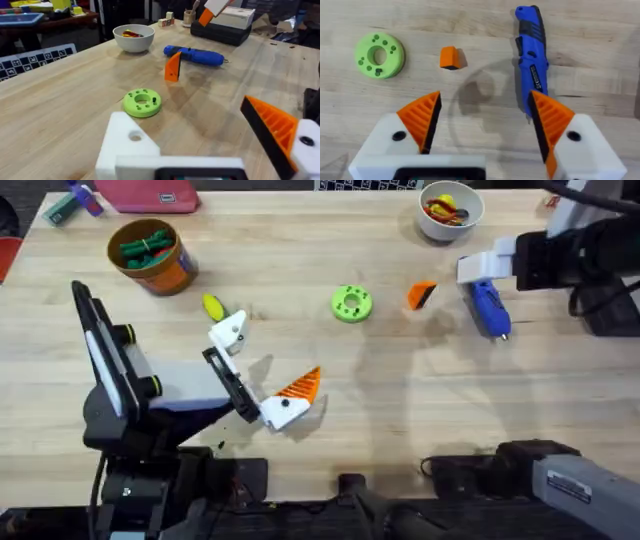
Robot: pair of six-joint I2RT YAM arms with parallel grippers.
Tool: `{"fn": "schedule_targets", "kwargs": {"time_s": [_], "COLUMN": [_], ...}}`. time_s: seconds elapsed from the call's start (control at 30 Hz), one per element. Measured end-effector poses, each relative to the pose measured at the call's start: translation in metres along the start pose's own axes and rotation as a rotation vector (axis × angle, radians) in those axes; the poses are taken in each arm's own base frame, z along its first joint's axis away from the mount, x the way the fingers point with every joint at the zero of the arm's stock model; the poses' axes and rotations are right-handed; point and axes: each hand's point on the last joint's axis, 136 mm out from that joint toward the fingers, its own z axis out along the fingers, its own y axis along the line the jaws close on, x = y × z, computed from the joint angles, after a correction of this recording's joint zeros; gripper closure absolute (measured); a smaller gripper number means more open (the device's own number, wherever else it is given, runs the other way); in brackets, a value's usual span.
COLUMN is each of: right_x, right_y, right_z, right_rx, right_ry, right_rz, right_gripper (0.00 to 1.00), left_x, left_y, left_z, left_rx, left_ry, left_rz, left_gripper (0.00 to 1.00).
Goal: Pick up the gripper from the table and insert it into the empty holder that is missing its gripper. Then pick up a screw, insert it into the mounting hole, and use the screwdriver to tighten it. Finally, clean up the table by picking up the vegetable and placing it into the bucket.
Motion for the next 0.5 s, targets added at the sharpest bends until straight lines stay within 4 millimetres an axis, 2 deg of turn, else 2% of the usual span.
{"fn": "schedule_targets", "kwargs": {"time_s": [0.33, 0.43, 0.5], "right_x": [0.005, 0.016, 0.017], "right_y": [0.002, 0.003, 0.007], "right_z": [0.0, -0.004, -0.007], "right_rx": [-0.01, -0.016, -0.025], "right_ry": [0.022, 0.089, 0.137], "right_rz": [0.013, 0.014, 0.006], "right_gripper": [0.008, 0.008, 0.008], "left_x": [0.0, 0.0, 0.0], "left_y": [0.0, 0.0, 0.0], "left_z": [0.0, 0.0, 0.0], "left_rx": [0.0, 0.0, 0.0], "left_ry": [0.0, 0.0, 0.0], "left_rz": [0.0, 0.0, 0.0], "left_gripper": [0.015, 0.016, 0.016]}}
